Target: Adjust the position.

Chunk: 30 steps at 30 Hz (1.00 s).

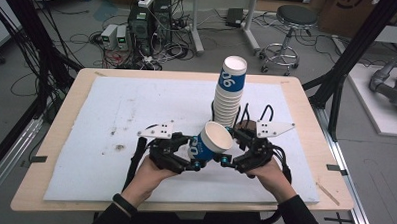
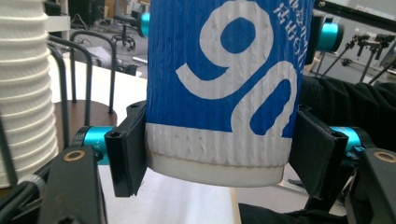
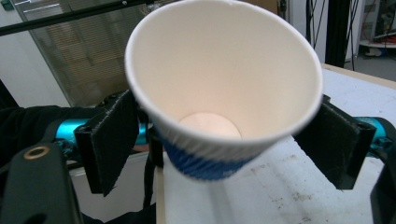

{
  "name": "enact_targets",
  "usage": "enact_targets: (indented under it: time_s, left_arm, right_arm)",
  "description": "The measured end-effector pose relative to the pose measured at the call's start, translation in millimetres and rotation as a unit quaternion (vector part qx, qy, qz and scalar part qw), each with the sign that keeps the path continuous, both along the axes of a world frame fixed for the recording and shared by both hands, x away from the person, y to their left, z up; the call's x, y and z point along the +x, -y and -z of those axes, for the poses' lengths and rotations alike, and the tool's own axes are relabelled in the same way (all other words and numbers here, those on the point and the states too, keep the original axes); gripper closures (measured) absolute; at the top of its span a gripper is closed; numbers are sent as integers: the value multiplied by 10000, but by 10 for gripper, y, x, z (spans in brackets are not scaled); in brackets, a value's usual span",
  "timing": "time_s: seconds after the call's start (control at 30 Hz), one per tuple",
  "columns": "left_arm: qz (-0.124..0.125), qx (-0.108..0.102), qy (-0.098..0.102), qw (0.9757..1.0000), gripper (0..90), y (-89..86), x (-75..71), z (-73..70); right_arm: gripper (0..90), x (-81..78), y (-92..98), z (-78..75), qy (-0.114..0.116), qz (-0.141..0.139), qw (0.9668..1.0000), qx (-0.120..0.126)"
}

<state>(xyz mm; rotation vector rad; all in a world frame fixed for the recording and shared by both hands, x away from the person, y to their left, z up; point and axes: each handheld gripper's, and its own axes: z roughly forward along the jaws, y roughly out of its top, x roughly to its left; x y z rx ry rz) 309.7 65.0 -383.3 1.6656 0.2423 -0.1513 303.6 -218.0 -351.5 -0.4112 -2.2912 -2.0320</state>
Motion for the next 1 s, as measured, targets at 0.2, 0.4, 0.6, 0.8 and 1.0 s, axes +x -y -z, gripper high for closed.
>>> enact_targets:
  time_s: [0.2,0.4,0.6,0.8,1.0]
  left_arm:
    - [39,215,126,9997,293,27,-6,3]
    - [-131,1213,669,9903,275,79,-67,-86]
    - [-192,1516,780,9852,230,126,-89,-95]
    - [-223,1483,778,9856,230,147,-96,-82]
    - [-137,933,645,9935,296,146,-103,-31]
  right_arm:
    - [245,-5,12,-14,228,-17,9997,-89]
    - [260,-46,-26,-49,501,9,9966,-649]
    - [264,-80,-90,-72,640,-60,9926,-1026]
    - [264,-92,-105,-86,723,-51,9908,-1146]
    - [220,-101,-109,-94,659,27,9937,-912]
